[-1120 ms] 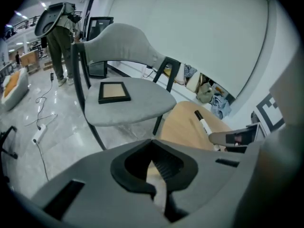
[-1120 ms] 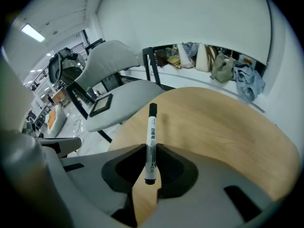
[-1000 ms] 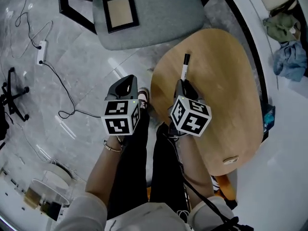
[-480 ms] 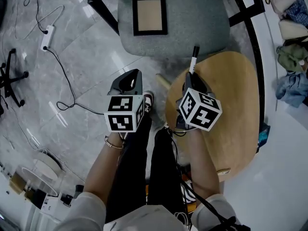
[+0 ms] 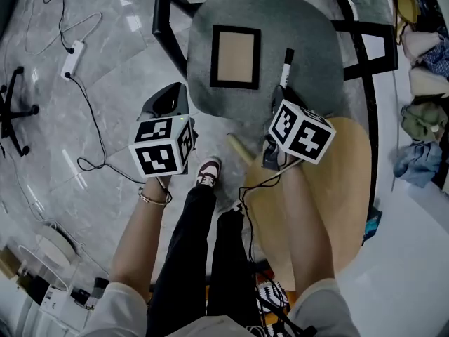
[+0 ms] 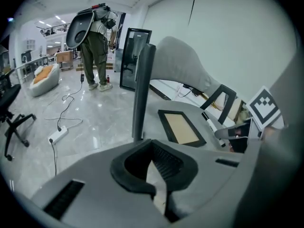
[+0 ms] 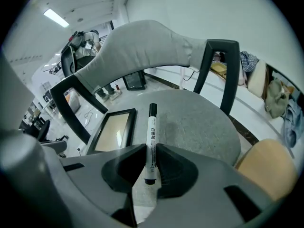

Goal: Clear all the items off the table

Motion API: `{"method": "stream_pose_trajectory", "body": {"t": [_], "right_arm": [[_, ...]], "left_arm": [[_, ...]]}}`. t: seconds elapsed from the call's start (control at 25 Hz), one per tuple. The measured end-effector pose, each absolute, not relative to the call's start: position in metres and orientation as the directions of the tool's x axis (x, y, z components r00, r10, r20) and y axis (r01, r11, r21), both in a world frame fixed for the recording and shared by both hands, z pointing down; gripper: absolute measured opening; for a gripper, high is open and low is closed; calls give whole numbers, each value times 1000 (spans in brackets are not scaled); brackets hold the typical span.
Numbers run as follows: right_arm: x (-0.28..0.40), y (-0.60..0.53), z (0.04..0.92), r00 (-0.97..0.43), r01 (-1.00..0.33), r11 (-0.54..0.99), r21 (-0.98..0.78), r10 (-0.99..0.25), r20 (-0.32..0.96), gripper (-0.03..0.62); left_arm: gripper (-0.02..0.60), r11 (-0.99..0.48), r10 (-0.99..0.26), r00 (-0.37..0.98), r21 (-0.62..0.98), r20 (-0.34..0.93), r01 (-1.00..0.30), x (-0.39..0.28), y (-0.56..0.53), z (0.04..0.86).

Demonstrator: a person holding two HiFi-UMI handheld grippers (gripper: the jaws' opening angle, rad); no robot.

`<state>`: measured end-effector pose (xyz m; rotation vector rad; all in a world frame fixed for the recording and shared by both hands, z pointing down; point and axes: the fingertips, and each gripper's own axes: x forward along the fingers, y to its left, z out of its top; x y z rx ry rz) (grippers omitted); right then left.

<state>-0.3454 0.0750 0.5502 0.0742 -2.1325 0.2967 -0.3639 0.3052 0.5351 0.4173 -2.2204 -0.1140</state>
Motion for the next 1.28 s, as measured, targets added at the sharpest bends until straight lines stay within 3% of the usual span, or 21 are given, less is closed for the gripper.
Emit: {"method": "stream_pose_trajectory", "body": {"t": [0.48, 0.6, 1.28], "right_arm": [[-375, 79, 571, -528, -106, 988, -115, 42, 848, 83], [-377, 79, 573, -528, -89, 991, -102, 40, 849, 132], [-355, 73, 546, -568, -81, 989, -125, 58, 821, 132]], "left_arm": [[8, 944, -323, -564, 222, 760, -242, -356, 321, 548], [8, 944, -325, -562, 225, 760, -241, -355, 321, 549], [8, 936, -341, -557, 222, 757, -272, -344, 304, 534]]}}
